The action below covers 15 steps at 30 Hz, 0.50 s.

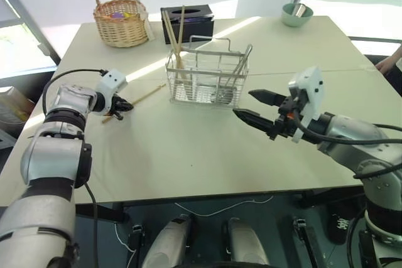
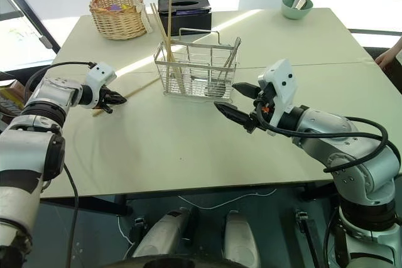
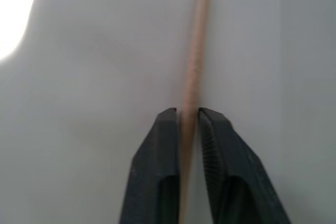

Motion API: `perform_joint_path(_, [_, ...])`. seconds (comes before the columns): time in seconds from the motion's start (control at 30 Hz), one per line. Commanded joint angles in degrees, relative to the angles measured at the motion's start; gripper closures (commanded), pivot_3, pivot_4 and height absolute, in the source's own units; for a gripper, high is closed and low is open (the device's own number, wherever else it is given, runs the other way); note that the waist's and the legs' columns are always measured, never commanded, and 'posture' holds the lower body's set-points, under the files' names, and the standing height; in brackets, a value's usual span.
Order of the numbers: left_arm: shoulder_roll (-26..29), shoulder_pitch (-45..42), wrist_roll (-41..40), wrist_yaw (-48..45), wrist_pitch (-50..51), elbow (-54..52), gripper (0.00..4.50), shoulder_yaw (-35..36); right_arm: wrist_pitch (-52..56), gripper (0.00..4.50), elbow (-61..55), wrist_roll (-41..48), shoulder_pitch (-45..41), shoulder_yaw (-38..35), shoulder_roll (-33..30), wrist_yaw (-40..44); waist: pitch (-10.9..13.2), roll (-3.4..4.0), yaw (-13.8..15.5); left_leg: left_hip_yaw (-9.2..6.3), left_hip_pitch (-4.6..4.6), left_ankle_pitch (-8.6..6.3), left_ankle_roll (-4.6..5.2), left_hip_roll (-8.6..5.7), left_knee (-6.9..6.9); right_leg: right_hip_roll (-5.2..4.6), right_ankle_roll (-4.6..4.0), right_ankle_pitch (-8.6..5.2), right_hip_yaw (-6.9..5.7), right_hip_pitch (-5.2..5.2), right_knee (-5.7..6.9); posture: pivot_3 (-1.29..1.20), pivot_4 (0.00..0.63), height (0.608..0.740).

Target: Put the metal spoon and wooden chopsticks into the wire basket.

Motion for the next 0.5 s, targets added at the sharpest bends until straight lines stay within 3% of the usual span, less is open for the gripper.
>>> perform_joint_path(0.03, [0.59,-0.38,0.24,-0.55,0.77,-0.08,4.46,0.41,-0.35,0.97,-0.6,0.83,-1.33,-1.03,-0.25,-0.02,0.0,0.0,0.0,0.0,0.0,0.0,0.01,0.0,0.0,0.0,0.0,0.0,0.0,0.0,0.0,0.0,0.15,0.725])
perform_joint_path(0.23, [1.21,-1.09,-3.28,0.84,0.62,-1.13,4.46,4.24,-0.33,0.97,-2.12,1.34,-0.15,-0.2,-0.63,0.84,0.0,0.0,-0.01,0.0,-0.03,0.01,0.01,0.0,0.0,0.0,0.0,0.0,0.0,-0.01,0.0,0.0,0.15,0.725])
perform_joint_path(0.5, [-0.74,-3.42,-21.17,14.65,-9.46,-13.08,4.46,24.05,-0.79,0.97,-1.69,0.92,0.57,-1.13,-0.32,-0.13,0.05,-0.09,0.27,0.0,-0.12,0.04,0.06,0.0,0.04,0.0,0.01,0.01,-0.01,-0.1,-0.02,0.0,0.15,0.725])
